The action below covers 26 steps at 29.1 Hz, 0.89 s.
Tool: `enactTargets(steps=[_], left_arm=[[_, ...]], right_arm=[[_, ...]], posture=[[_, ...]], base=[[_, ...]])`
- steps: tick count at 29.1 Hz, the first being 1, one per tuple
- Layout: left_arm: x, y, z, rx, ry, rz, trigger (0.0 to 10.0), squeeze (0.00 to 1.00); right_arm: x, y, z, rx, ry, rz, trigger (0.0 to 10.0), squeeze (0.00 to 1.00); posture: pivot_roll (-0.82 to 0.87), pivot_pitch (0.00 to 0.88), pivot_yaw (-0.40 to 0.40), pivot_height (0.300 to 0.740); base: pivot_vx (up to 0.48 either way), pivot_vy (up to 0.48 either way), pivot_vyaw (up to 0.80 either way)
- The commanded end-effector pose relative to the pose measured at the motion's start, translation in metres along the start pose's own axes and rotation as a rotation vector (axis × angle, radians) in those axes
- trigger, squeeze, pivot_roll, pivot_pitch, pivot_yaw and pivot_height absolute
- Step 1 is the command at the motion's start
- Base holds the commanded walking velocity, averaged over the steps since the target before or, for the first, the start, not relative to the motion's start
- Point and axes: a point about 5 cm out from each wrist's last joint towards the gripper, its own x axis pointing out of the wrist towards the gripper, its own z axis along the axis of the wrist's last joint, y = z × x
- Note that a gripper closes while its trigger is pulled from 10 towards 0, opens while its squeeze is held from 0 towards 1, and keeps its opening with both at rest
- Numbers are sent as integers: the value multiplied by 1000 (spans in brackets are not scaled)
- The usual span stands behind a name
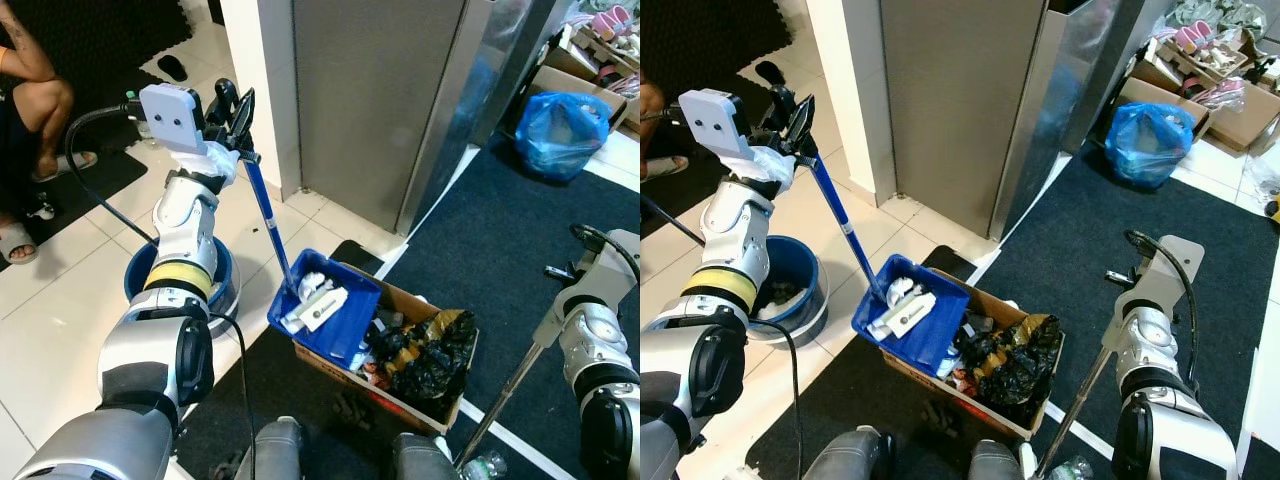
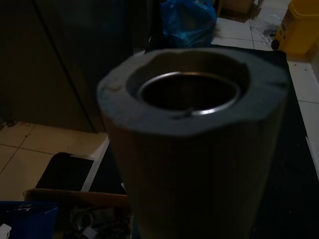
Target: Sweep floor
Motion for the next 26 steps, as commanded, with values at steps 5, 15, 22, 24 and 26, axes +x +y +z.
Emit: enactTargets(steps=[5, 15, 22, 24, 26], left_arm=[[21, -7, 26, 52, -109, -39, 10000, 0], [34, -25, 31, 132, -116, -127, 10000, 0], [38, -31, 33, 130, -125, -139, 10000, 0], [41, -34, 34, 129, -132, -141, 10000, 0], [44, -38, 36, 128, -141, -146, 10000, 0]], right_arm=[[-1, -2, 0, 20, -17, -9, 10000, 0], [-2, -3, -1, 28, -22, -13, 10000, 0], [-3, -3, -2, 31, -23, -12, 10000, 0], [-3, -3, -2, 32, -25, -11, 10000, 0], [-3, -3, -3, 31, -26, -10, 10000, 0]], posture=[[94, 29, 20, 740], [86, 34, 28, 740], [83, 35, 31, 740], [82, 36, 31, 740], [82, 39, 31, 740]], base=[[0, 0, 0], [0, 0, 0], [0, 0, 0], [0, 0, 0], [0, 0, 0]])
